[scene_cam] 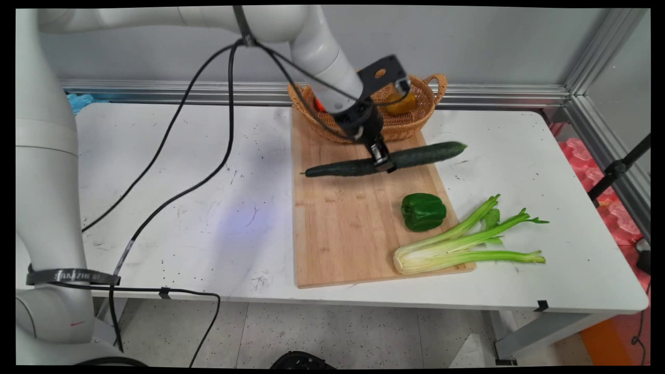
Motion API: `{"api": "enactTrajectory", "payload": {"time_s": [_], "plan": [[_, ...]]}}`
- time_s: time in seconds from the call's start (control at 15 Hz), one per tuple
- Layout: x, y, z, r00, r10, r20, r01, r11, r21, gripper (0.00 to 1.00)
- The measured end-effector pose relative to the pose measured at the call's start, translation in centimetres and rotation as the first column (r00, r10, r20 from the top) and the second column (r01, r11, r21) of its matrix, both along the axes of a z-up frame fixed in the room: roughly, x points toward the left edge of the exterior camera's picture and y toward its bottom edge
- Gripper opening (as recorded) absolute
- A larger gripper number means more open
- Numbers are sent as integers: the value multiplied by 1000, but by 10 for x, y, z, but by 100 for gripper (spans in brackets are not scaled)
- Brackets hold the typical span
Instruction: Place the picked object on the cutting board
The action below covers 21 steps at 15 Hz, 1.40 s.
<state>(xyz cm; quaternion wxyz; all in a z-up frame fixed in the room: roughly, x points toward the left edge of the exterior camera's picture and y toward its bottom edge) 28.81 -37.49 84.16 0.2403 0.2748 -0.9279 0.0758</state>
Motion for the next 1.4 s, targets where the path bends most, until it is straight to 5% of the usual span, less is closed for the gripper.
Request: {"api": "enactTrajectory", "payload": {"time_s": [1.0, 1.07, 1.4], "plan": [[4, 0, -61, 999, 40, -9, -40, 999, -33, 0], [3, -1, -63, 999, 43, -13, -43, 999, -33, 100], [-1, -5, -63, 998, 55, -37, -57, 998, -36, 100]]}}
